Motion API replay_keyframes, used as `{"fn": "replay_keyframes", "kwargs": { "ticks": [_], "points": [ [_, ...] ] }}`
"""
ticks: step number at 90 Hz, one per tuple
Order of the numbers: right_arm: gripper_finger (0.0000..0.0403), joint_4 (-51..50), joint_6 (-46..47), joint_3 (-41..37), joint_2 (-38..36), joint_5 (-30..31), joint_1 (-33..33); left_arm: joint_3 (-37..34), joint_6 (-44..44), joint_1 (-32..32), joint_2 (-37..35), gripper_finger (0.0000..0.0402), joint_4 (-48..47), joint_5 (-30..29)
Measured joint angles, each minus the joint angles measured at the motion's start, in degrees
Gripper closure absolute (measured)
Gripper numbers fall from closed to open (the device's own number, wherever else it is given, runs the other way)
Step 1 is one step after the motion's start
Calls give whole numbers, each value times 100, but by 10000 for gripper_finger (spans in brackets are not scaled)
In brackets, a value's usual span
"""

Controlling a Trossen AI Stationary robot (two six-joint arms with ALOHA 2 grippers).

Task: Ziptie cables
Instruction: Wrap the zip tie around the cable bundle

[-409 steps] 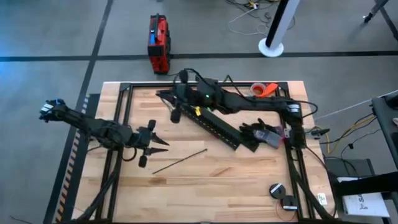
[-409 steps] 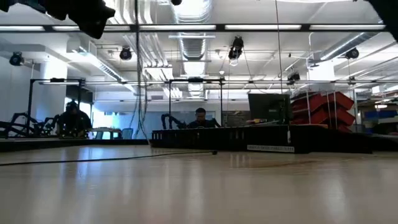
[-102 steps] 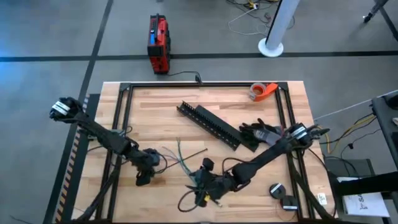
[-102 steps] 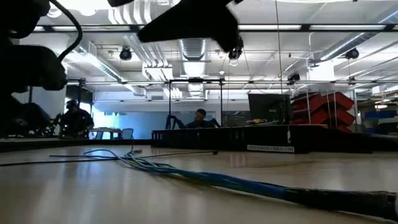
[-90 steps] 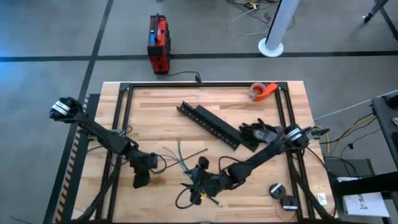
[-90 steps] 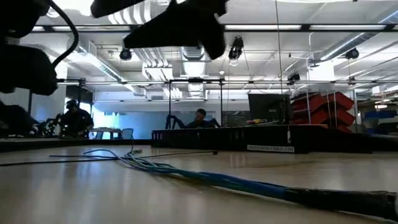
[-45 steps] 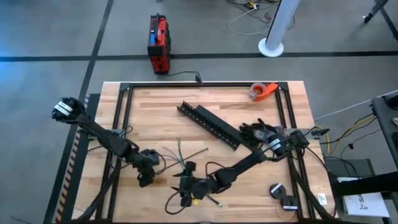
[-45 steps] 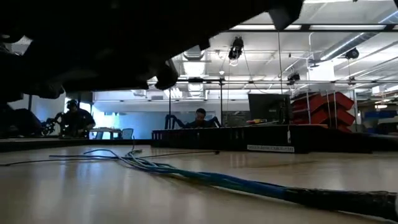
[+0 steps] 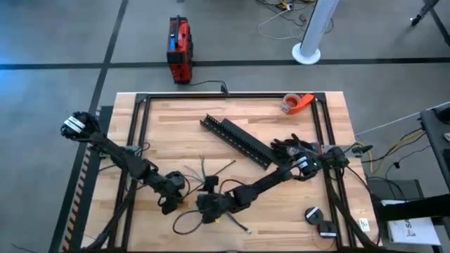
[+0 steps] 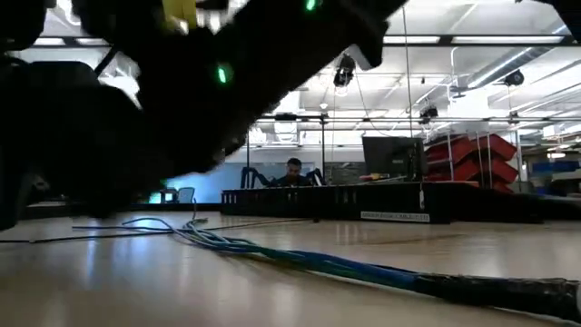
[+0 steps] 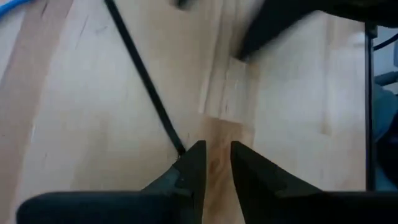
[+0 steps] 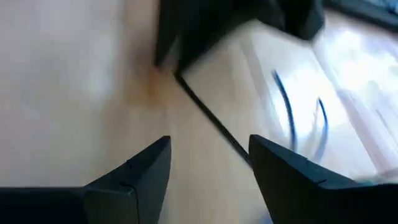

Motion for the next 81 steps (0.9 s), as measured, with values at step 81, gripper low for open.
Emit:
{"fn": "replay_keyframes", "kwargs": {
  "ticks": [81],
  "points": [
    [328, 218, -733, 443, 424, -3208, -917, -369, 2141, -606, -2751, 342, -361, -2012]
  ]
}}
